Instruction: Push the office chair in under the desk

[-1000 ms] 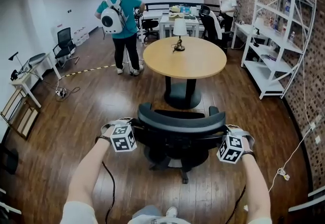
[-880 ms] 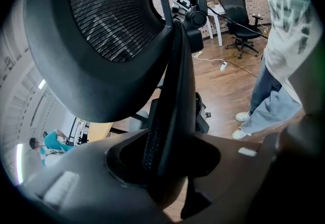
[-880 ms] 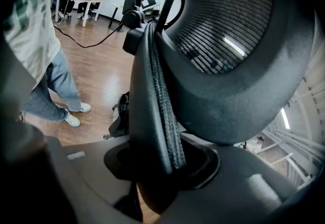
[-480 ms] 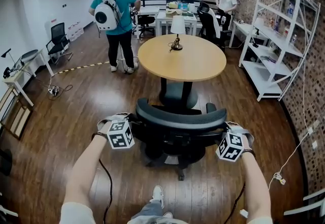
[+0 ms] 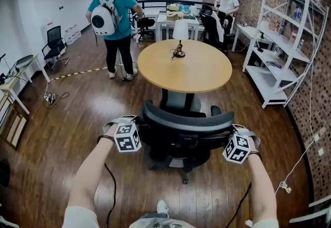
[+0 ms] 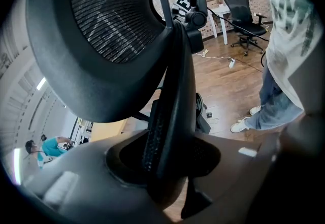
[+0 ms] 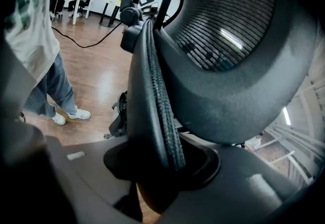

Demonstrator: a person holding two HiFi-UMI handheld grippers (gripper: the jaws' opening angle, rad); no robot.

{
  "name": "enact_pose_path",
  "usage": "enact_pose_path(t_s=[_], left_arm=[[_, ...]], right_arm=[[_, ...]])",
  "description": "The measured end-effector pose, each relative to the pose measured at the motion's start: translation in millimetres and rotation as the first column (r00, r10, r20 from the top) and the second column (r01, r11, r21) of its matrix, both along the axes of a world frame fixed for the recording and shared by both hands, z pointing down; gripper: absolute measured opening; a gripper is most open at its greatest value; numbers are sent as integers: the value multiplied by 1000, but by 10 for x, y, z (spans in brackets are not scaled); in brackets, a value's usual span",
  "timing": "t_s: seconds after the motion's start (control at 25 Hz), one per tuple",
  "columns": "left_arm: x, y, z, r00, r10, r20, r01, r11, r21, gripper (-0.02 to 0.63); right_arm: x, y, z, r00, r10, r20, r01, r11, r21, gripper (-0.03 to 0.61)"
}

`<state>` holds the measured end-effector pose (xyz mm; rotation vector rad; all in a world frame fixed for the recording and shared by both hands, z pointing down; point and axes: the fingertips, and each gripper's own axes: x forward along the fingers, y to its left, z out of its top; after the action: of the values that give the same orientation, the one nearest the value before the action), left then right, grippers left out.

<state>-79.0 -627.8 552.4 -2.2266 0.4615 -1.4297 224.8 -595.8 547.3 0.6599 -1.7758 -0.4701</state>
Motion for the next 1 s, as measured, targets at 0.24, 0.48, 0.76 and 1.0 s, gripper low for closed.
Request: enact_pose_path(t_s=[0.24, 0.48, 0.76, 1.0], left_arm=[[26, -505, -35, 1000, 15, 4, -15, 1000, -4, 175], [38, -935, -6, 1000, 29, 0, -29, 1000, 3, 176], [78, -1259, -41, 1000, 31, 1, -31, 1000, 1, 176], [96, -1379, -50, 999, 30, -13, -30, 1000, 0, 181]], right_arm=[[19, -476, -45, 1000, 19, 6, -19, 1000, 5, 161], [32, -871, -8, 999, 36, 9, -36, 999, 17, 164], [68, -1185, -47, 999, 37, 19, -38, 998, 40, 167], [56, -1340, -75, 1000, 5, 29, -7, 998, 67, 167]])
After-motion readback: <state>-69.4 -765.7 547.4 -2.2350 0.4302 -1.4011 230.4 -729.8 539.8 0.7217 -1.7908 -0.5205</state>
